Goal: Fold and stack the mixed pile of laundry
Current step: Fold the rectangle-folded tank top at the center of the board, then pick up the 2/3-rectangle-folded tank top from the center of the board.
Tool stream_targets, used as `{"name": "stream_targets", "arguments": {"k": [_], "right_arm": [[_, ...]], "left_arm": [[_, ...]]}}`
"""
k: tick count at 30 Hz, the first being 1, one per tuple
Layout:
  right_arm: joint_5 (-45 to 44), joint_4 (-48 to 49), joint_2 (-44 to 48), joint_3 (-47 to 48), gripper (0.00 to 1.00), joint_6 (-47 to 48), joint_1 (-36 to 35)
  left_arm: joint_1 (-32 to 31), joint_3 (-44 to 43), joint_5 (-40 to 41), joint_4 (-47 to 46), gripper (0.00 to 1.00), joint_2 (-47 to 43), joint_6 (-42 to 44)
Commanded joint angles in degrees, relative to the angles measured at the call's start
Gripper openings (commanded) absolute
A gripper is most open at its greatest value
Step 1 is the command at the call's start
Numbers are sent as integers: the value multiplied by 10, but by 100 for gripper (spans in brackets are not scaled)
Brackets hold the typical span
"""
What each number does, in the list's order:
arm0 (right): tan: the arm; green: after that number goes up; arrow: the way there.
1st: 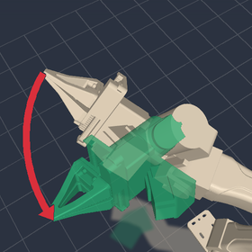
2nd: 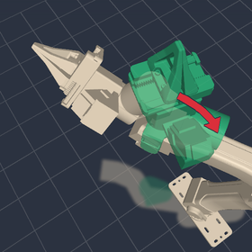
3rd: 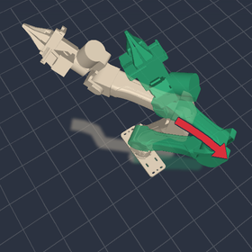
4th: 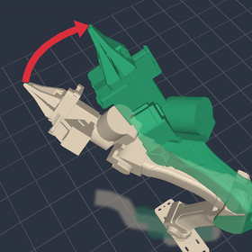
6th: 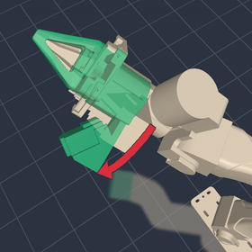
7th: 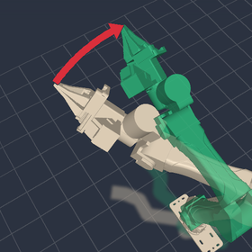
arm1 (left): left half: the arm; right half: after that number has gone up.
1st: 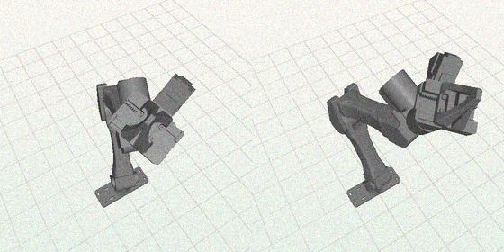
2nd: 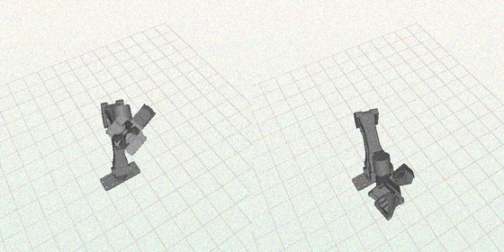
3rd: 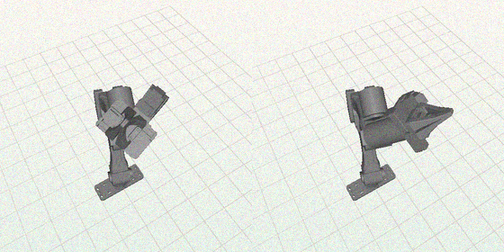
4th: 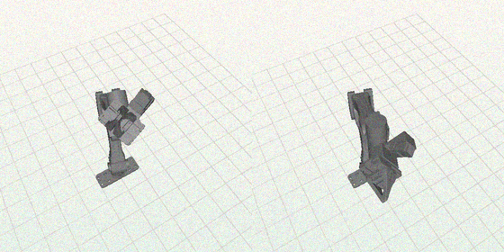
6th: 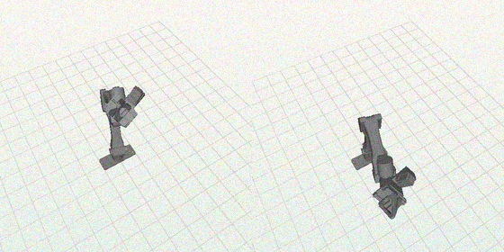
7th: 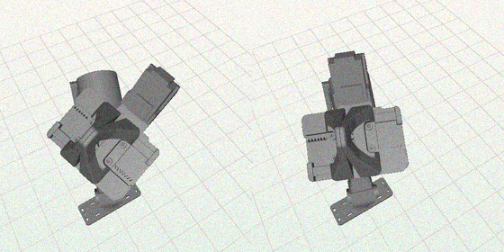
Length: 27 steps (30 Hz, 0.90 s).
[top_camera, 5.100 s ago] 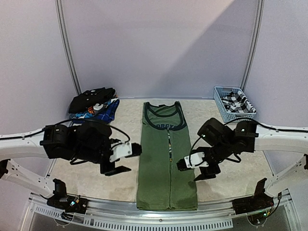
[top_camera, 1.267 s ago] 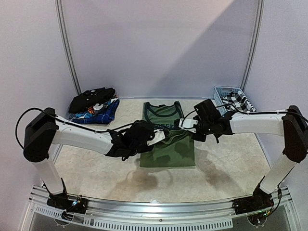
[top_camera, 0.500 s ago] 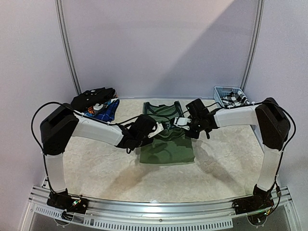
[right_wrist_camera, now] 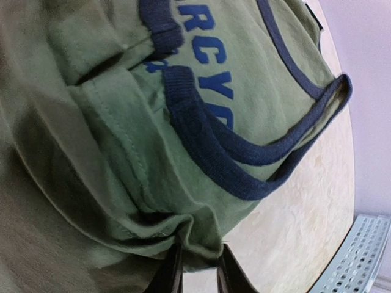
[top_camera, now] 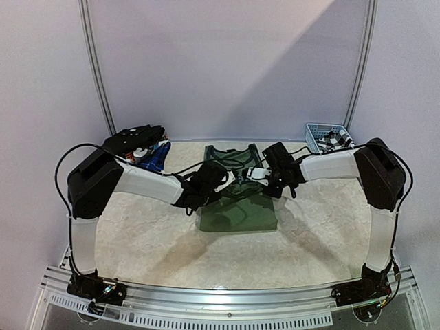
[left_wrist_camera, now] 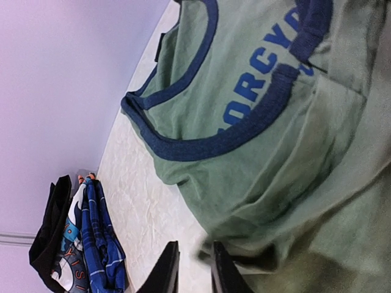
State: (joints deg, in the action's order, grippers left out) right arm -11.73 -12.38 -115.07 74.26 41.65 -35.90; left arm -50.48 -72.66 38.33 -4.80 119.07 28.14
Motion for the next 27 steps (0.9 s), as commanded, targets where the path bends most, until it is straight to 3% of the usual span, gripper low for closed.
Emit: {"name": "stream_targets", "arguments": {"k": [1, 3, 8, 13, 17, 21, 27], "right_arm": [[-15, -16, -9, 26, 28, -26, 11], [-17, -21, -1, 29, 37, -38, 15], [8, -63, 78, 17, 44, -73, 25], [142, -102, 220, -90, 46, -46, 27], [320, -156, 333, -182, 46, 36, 27], [368, -177, 370, -216, 42, 97, 4], [318, -183, 277, -182, 35, 112, -29]], "left_arm": [[11, -22, 25, 11, 23, 11, -18], [11, -23, 44, 14, 27, 3, -23], [7, -8, 45, 65, 35, -77, -56], [-29, 97, -112, 94, 40, -227, -16], [-35, 193, -351, 129, 37, -326, 30], [-34, 168, -436, 222, 34, -302, 36], [-37, 135, -439, 231, 38, -225, 41]]}}
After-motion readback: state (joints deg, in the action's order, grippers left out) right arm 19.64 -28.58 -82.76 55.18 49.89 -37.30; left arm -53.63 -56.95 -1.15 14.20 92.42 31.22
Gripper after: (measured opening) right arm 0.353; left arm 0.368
